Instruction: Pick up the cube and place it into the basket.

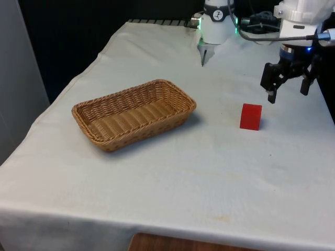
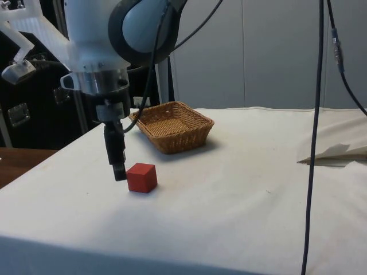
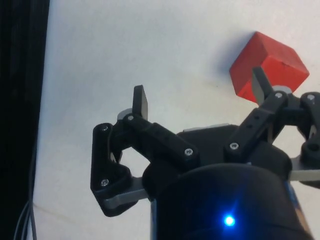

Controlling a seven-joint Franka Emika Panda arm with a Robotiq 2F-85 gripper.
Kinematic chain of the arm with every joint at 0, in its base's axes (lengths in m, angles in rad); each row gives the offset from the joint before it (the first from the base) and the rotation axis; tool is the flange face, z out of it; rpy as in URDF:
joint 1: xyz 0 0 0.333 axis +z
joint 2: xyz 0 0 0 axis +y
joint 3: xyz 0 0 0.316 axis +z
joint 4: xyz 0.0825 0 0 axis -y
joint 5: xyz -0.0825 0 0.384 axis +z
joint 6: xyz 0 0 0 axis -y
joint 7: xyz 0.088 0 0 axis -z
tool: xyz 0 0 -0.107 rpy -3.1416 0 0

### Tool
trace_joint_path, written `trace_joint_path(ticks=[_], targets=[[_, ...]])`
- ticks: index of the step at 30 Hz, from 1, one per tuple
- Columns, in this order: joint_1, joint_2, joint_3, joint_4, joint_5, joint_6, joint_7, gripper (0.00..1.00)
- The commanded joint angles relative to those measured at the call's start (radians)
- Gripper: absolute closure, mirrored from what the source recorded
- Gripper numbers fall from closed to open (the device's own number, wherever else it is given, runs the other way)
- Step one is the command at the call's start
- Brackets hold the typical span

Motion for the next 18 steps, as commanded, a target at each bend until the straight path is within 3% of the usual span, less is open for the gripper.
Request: trace_joint_path(ticks=[1,18], targets=[[-0.001,-0.001,-0.001,-0.002,0.004,0.002,0.01,0.0],[-0.004,0.003,-0.018,-0.003,0.0,0.0,0.084,0.0]])
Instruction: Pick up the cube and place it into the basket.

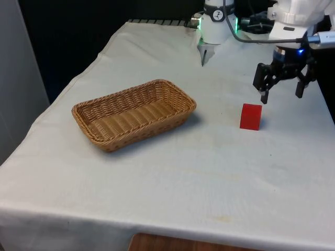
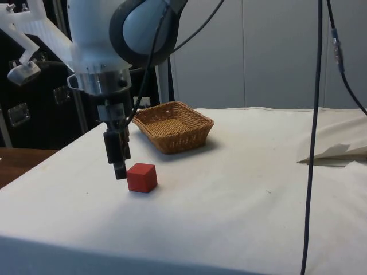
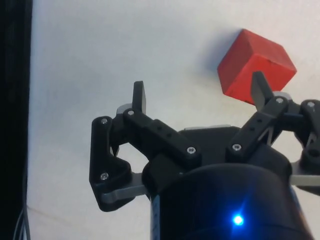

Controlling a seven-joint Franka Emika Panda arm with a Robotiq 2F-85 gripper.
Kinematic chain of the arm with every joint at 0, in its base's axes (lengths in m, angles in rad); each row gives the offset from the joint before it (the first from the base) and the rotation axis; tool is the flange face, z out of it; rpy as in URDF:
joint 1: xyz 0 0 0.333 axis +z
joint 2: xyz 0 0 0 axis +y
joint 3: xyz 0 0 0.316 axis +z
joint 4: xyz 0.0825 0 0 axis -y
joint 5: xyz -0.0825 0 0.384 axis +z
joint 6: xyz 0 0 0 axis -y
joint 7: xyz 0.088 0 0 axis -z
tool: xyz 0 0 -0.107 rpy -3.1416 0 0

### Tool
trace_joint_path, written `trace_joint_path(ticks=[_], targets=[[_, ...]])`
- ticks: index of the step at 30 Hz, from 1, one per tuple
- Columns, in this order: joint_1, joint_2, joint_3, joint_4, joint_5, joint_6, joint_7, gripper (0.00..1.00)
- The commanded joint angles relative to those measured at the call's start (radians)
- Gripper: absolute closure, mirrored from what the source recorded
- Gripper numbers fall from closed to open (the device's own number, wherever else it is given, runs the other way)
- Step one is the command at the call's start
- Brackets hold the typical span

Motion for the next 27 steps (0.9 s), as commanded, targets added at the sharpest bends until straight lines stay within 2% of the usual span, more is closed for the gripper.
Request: trace_joint_path(ticks=[1,4,27], targets=[[-0.002,0.004,-0.004,-0.003,0.003,0.008,0.009,0.0],[0.003,0.003,-0.006,-0.002,0.003,0.005,0.036,0.0],[0.002,0.011,-0.008,-0.001,0.0,0.0,0.181,0.0]])
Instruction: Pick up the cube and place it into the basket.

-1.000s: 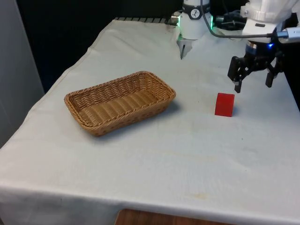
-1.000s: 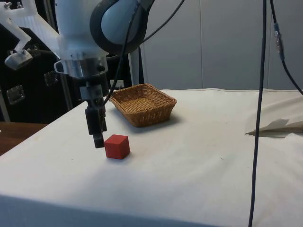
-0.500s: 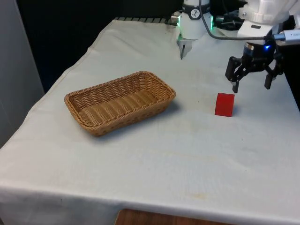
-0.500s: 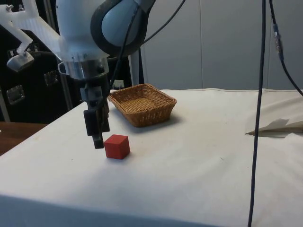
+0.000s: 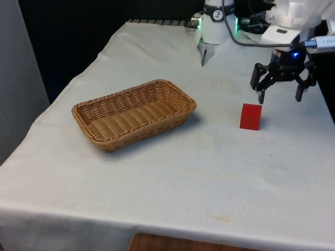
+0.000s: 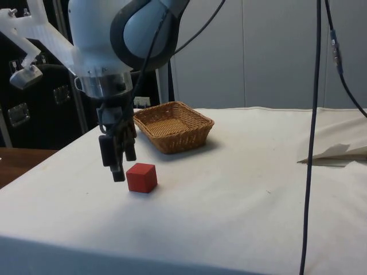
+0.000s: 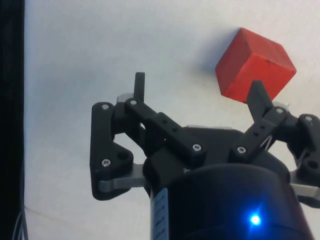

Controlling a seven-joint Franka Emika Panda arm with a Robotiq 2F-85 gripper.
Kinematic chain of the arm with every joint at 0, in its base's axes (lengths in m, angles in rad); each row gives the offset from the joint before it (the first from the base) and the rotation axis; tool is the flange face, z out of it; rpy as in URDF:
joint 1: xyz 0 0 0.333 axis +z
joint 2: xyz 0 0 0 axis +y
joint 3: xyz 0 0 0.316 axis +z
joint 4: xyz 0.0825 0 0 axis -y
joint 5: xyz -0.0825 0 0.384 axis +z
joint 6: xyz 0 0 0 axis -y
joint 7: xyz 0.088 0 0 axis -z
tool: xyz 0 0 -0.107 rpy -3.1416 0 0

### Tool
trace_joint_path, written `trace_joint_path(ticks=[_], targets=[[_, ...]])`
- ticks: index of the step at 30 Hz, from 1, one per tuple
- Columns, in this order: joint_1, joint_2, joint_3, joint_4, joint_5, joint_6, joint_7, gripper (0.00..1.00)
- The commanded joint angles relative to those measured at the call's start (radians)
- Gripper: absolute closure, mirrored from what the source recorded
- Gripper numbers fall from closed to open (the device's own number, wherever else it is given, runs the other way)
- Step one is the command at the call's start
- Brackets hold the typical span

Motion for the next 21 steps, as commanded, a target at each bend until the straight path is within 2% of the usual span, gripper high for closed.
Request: trace_joint_path(ticks=[1,8,14,21], targets=[[0.001,0.002,-0.002,0.0,0.002,0.003,0.016,0.0],[-0.001,0.003,-0.002,0.0,0.0,0.0,0.055,0.0],[0.0,0.008,-0.005,0.0,0.002,0.003,0.111,0.0],[-0.001,0.007,-0.008,0.001,0.001,0.0,0.129,0.0]])
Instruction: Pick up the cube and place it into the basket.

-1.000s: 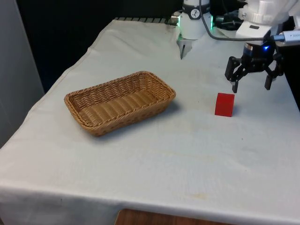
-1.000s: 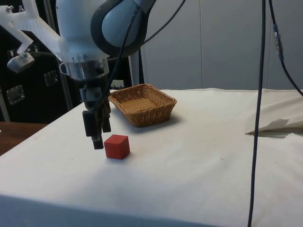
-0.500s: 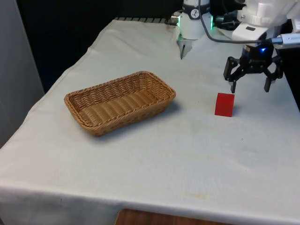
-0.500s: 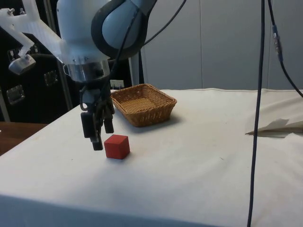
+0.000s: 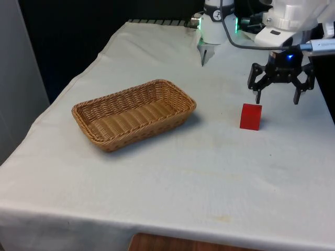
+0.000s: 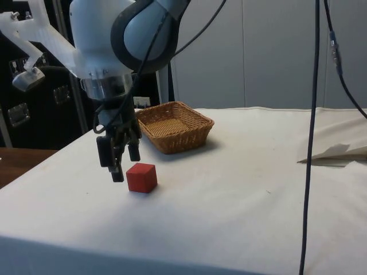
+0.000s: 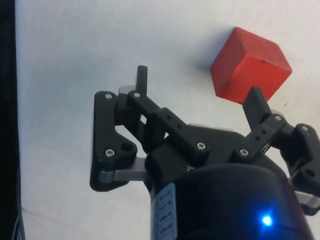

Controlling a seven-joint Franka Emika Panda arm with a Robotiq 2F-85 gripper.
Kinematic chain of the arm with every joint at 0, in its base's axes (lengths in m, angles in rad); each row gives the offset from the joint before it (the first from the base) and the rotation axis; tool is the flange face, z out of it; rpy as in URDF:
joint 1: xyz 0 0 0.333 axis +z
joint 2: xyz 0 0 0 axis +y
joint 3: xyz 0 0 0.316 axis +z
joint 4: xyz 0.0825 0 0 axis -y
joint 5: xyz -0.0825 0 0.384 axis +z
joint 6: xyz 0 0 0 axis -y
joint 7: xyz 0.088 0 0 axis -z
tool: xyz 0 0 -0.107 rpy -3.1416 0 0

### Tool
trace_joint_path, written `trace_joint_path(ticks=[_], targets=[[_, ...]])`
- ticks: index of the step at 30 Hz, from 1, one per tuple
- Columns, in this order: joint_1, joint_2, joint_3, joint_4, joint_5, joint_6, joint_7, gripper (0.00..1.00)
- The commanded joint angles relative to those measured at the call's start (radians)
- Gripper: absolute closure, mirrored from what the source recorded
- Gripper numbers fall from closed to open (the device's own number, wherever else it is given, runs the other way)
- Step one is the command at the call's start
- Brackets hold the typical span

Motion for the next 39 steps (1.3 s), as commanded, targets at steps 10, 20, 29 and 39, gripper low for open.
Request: trace_joint_path(ticks=[10,20,29,39], targets=[[-0.016,-0.002,-0.011,-0.01,0.012,0.008,-0.012,0.0],[-0.022,-0.002,-0.043,-0.02,0.01,0.009,-0.023,0.0],[-0.019,-0.002,-0.062,-0.021,0.007,0.004,-0.023,0.0],[-0.017,0.0,-0.065,-0.019,0.006,0.003,-0.017,0.0]])
